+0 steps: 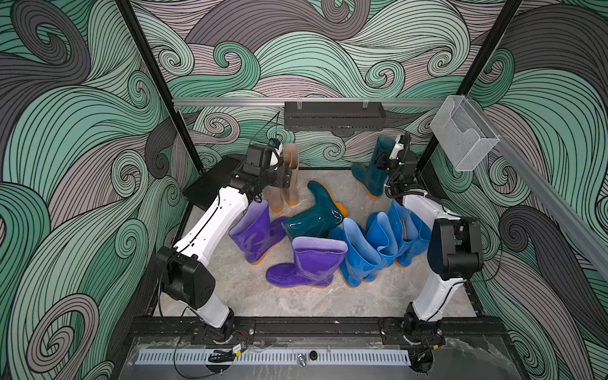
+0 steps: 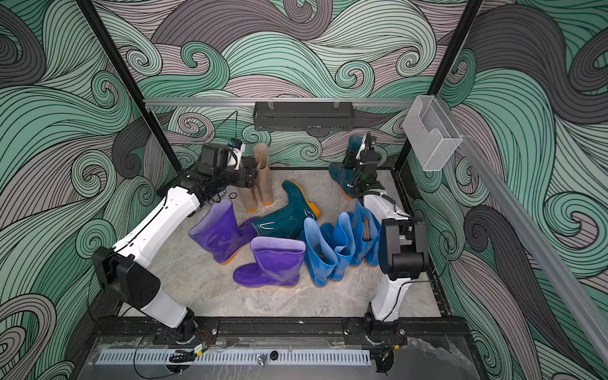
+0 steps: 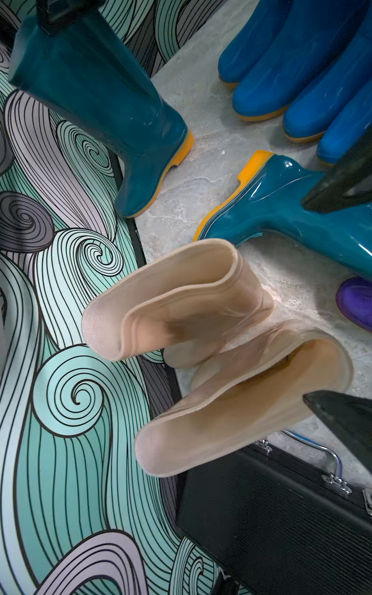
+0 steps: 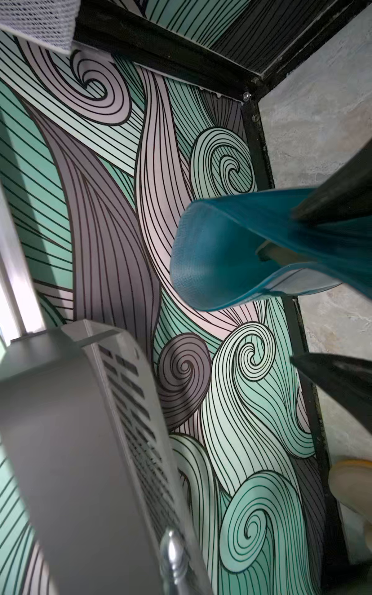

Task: Match and arrange rain boots in pairs
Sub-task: Adjust the rain boot at the center of the board, then pick up the rain boot at the center of the board.

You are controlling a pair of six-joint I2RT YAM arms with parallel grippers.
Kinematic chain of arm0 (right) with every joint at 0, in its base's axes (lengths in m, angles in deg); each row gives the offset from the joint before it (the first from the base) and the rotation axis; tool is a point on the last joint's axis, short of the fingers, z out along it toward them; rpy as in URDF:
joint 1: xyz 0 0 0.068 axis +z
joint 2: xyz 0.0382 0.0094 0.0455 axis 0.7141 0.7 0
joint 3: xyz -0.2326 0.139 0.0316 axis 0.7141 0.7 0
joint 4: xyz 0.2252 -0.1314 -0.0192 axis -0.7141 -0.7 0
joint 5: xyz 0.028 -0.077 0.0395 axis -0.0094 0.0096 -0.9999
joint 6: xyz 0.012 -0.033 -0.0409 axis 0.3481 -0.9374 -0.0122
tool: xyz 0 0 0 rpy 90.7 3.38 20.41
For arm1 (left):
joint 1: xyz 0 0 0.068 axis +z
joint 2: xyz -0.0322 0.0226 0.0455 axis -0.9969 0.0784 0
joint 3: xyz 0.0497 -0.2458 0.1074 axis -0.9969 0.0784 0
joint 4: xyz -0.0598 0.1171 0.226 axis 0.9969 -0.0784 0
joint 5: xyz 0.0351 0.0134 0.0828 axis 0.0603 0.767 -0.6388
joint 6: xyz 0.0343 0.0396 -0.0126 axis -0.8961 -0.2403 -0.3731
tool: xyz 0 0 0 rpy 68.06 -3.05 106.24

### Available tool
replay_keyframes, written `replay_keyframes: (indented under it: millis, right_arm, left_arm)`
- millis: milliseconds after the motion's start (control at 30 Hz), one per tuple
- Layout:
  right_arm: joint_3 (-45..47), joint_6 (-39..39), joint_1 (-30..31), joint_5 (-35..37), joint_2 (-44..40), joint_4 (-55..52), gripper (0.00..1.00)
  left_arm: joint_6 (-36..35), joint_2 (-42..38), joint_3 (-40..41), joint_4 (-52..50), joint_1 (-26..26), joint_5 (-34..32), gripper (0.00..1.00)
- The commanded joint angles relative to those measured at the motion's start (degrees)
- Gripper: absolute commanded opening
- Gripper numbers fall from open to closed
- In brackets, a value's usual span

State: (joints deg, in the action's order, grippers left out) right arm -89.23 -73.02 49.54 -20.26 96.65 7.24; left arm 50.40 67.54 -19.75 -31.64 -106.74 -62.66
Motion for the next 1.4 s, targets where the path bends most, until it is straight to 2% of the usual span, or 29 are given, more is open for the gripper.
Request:
replay_keyframes:
  millis: [0,100,267,333,433,533,667,833,1000,1167,1367]
  right_arm:
    - [2.1,-0.7,0.5,-0.1,-6.1,2.1,0.81]
    - [-0.3,-0.6,1.1,2.2,-9.9,-5.9,0.84]
    - [-9.5,-3.3,5.3,6.3,-13.7,-26.8,0.90]
    - [-9.7,-4.0,7.2,7.4,-15.8,-30.3,0.92]
    - [-8.5,-3.9,9.5,6.7,-18.8,-33.6,0.93]
    - [-7.3,-2.9,11.5,4.1,-21.0,-36.5,0.94]
    - [-5.8,-3.6,14.6,2.6,-23.3,-38.7,0.96]
    - [-5.2,-4.9,16.0,-0.8,-24.4,-41.2,0.96]
    - [-5.1,-6.3,16.2,-2.5,-24.5,-41.7,0.96]
    - [-5.4,-6.6,16.2,-3.2,-22.6,-41.8,0.96]
    - [-6.9,-7.5,16.4,-3.9,-19.2,-41.2,0.96]
  left_arm:
    - [2.4,-2.2,-3.3,-4.4,0.3,1.6,0.87]
    - [4.0,-2.6,-4.8,-6.5,0.3,2.9,0.87]
    - [6.7,-1.6,-9.4,-16.0,0.1,10.5,0.87]
    - [8.2,-1.9,-9.6,-18.5,-0.8,11.8,0.88]
    - [11.1,-2.9,-9.2,-20.2,-3.7,10.2,0.88]
    - [14.1,-2.2,-8.0,-21.5,-6.6,10.1,0.88]
    - [14.5,1.2,-7.0,-23.5,-8.0,9.3,0.88]
    - [12.7,6.6,-4.3,-20.9,-6.6,9.0,0.88]
    - [11.8,15.3,-8.0,-22.7,-4.4,11.8,0.88]
    - [9.9,24.8,-14.6,-30.5,-3.1,13.6,0.88]
    - [8.7,29.4,-14.0,-30.1,-2.6,12.9,0.89]
